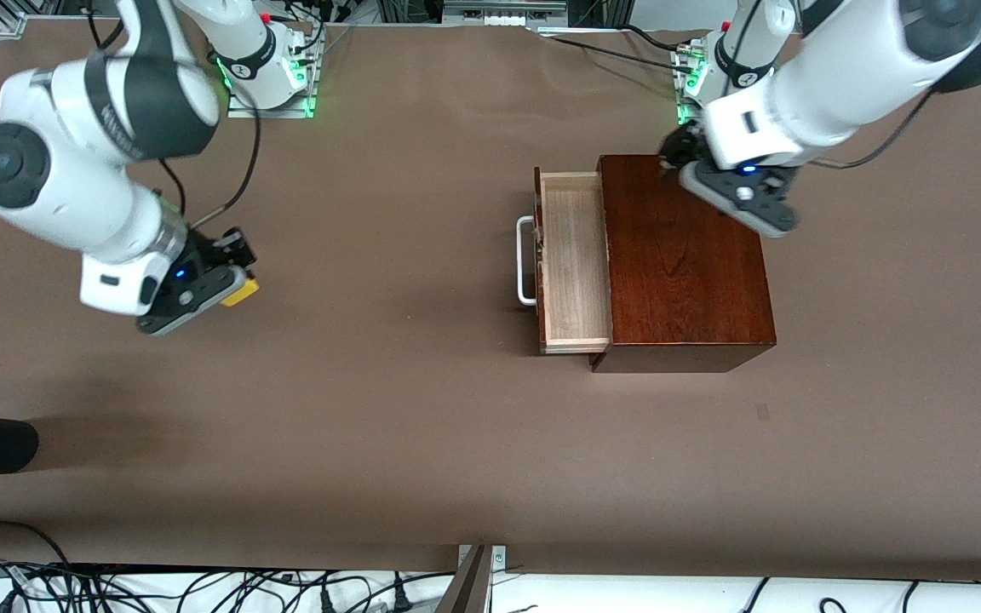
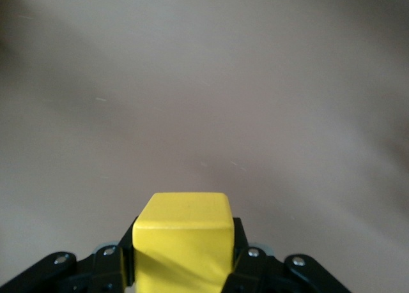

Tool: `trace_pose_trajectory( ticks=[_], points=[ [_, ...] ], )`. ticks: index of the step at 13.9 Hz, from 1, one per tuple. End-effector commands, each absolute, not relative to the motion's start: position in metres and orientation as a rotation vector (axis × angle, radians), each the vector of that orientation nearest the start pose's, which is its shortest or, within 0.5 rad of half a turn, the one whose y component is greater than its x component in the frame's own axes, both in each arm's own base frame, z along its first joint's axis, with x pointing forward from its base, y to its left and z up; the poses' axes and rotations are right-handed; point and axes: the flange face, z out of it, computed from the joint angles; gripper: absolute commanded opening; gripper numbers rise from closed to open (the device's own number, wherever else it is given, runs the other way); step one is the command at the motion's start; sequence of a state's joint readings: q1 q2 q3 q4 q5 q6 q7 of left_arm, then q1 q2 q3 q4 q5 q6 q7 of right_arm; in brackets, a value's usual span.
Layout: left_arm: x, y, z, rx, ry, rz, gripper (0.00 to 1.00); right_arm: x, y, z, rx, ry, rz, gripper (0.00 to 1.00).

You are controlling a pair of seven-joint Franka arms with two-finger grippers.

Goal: Open drawer, take yellow block, close drawer
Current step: 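Lift the cube out with the right gripper while the left gripper approaches the drawer, then push the drawer shut with the left gripper while the right gripper sets the cube down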

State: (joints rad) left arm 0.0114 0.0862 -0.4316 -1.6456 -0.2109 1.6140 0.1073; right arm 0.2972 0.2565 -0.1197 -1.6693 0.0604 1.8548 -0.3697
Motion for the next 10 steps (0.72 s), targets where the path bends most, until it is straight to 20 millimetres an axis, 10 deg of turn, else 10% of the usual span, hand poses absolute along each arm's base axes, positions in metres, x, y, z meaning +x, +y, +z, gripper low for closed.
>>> trace_pose_trajectory(
  ticks=[1,8,10],
  points=[
    [0.515,-0.302,0.544,-3.264,1.008,0.314,1.00,0.610,0.096,0.409,-3.043,-0.630,0.132,0.00],
    [0.530,-0.425,0.458,-3.341,1.192,0.312,1.00,0.572,0.073,0.292,-3.111,-0.301,0.164,0.00],
    [0.544,-0.431,0.416,-3.181,1.601,0.204,1.00,0.555,0.069,0.264,-3.123,-0.247,0.155,0.00]
  ],
)
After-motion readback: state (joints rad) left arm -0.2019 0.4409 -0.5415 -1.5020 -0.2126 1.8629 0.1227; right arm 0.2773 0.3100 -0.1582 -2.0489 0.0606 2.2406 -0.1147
